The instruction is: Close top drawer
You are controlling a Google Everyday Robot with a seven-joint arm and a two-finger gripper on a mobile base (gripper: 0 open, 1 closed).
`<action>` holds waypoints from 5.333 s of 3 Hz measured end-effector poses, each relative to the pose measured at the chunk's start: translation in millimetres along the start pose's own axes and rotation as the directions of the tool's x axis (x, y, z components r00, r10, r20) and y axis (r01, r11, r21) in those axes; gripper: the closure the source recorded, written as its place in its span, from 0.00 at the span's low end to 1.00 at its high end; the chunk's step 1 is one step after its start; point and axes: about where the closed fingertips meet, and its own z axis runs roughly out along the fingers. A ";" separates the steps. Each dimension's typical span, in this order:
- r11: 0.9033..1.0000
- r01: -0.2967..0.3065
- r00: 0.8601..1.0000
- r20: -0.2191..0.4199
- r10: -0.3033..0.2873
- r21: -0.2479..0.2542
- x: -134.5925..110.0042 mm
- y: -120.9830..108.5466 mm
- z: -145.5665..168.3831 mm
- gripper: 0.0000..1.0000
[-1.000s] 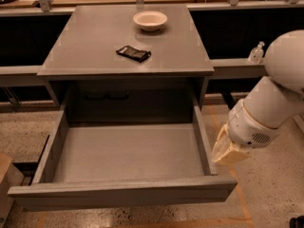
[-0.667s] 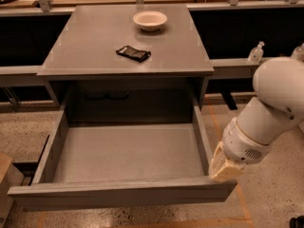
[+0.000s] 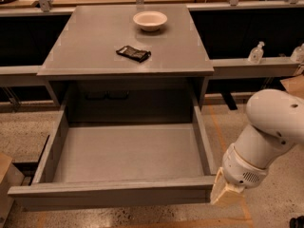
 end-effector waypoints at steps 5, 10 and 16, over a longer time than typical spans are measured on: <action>0.969 0.154 0.979 0.104 -0.176 0.195 -43.6 -111.6 -19.2 1.00; 0.901 0.232 0.933 0.179 -0.312 0.366 -76.9 -217.8 -36.8 1.00; 0.817 0.252 0.890 0.207 -0.406 0.518 -104.4 -283.7 -31.8 0.77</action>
Offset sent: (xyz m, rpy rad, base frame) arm 0.1221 0.0188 -0.0399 0.0561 -0.1444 0.0566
